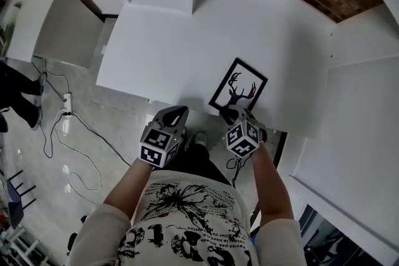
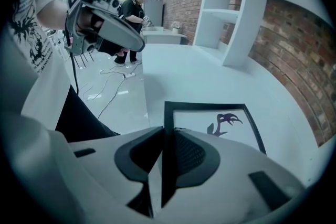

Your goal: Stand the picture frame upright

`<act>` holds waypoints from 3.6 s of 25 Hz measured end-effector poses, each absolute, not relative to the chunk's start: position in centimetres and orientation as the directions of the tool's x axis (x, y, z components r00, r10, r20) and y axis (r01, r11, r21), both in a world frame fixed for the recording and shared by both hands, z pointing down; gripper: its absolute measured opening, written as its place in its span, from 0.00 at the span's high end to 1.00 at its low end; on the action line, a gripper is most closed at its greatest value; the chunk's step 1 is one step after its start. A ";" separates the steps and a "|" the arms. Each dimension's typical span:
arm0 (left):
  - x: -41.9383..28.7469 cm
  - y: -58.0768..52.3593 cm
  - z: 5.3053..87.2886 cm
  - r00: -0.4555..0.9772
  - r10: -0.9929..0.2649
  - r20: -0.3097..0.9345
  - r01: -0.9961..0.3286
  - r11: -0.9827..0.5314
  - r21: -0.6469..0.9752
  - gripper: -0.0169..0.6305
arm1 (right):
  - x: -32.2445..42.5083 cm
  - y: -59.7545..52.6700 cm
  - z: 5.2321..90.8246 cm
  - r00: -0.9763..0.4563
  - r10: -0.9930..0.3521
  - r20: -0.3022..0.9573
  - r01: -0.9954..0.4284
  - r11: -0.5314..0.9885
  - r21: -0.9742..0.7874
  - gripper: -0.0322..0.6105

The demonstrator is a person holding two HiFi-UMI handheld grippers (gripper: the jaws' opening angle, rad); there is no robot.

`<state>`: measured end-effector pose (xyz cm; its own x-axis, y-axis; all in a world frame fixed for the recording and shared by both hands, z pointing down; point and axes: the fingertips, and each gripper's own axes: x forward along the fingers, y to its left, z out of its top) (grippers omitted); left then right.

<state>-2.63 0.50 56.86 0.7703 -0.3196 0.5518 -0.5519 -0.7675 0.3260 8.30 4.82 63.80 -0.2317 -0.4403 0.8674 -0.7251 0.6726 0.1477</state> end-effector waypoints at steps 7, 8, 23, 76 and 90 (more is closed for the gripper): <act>-2.1 3.6 58.7 0.752 -0.318 0.578 -0.578 -0.739 0.346 0.96 | 7.7 7.3 63.8 -0.273 -0.421 0.865 -0.660 0.736 0.150 0.84; -2.1 3.9 58.9 0.750 -0.318 0.580 -0.582 -0.734 0.350 0.96 | 7.5 7.6 63.8 -0.285 -0.420 0.861 -0.653 0.743 0.147 0.84; 0.6 6.2 61.9 0.804 -0.243 0.542 -0.530 -0.706 0.470 0.96 | 7.0 11.8 63.7 -0.361 -0.356 0.862 -0.471 0.867 0.161 0.84; 6.4 9.3 65.6 0.951 0.131 0.280 -0.251 -0.201 0.947 0.85 | 15.2 17.0 61.4 -0.577 -0.608 0.545 -0.759 0.154 -0.632 0.49; 5.9 9.1 66.3 0.922 0.235 0.308 -0.252 -0.241 0.937 0.85 | 14.8 14.1 64.9 -0.730 -0.602 0.323 -0.402 -0.004 -0.916 0.63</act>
<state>5.85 9.06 66.27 0.9218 0.2350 0.3082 -0.2520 -0.2407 0.9373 14.78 14.06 64.91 -0.7303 -0.6021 0.3227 -0.4016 -0.0038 -0.9158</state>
